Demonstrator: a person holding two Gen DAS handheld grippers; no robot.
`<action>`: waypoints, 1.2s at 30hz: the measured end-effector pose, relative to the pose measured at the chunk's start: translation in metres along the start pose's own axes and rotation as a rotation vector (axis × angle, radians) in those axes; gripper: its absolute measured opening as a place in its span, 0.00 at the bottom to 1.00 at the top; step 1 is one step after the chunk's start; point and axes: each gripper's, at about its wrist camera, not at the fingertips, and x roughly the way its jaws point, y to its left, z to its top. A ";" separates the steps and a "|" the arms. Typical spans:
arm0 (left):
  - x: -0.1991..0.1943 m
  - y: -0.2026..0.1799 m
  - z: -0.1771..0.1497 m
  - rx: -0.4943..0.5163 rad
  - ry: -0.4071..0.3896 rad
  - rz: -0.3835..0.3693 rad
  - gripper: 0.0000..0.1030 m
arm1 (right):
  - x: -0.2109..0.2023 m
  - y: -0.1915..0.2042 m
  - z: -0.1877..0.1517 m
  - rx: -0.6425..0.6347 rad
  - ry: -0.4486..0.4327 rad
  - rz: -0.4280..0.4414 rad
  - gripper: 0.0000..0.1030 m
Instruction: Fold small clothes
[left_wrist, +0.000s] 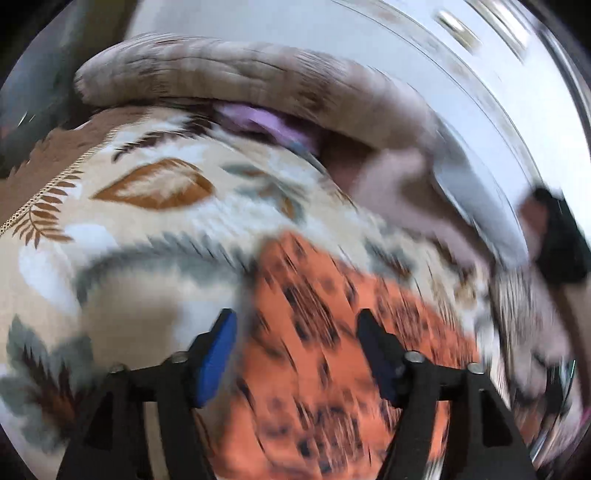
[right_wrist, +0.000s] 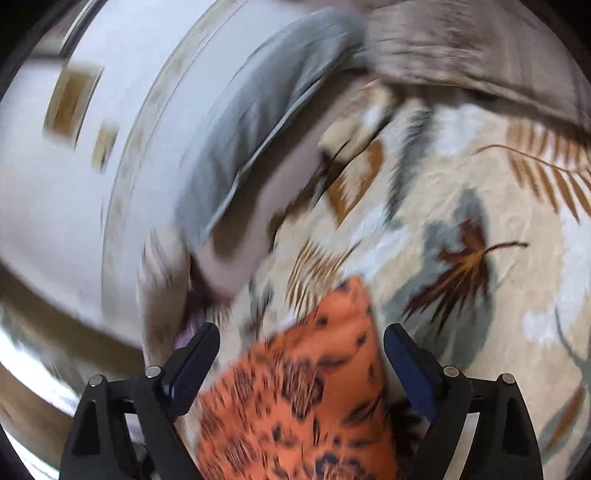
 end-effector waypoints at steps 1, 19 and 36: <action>-0.003 -0.009 -0.014 0.023 0.002 -0.001 0.74 | 0.006 0.013 -0.009 -0.051 0.032 -0.026 0.75; 0.041 -0.034 -0.069 0.258 0.047 0.124 0.76 | 0.144 0.053 -0.047 -0.285 0.153 -0.441 0.47; 0.049 -0.055 -0.082 0.347 0.121 0.214 0.98 | 0.198 0.120 -0.069 -0.372 0.224 -0.418 0.48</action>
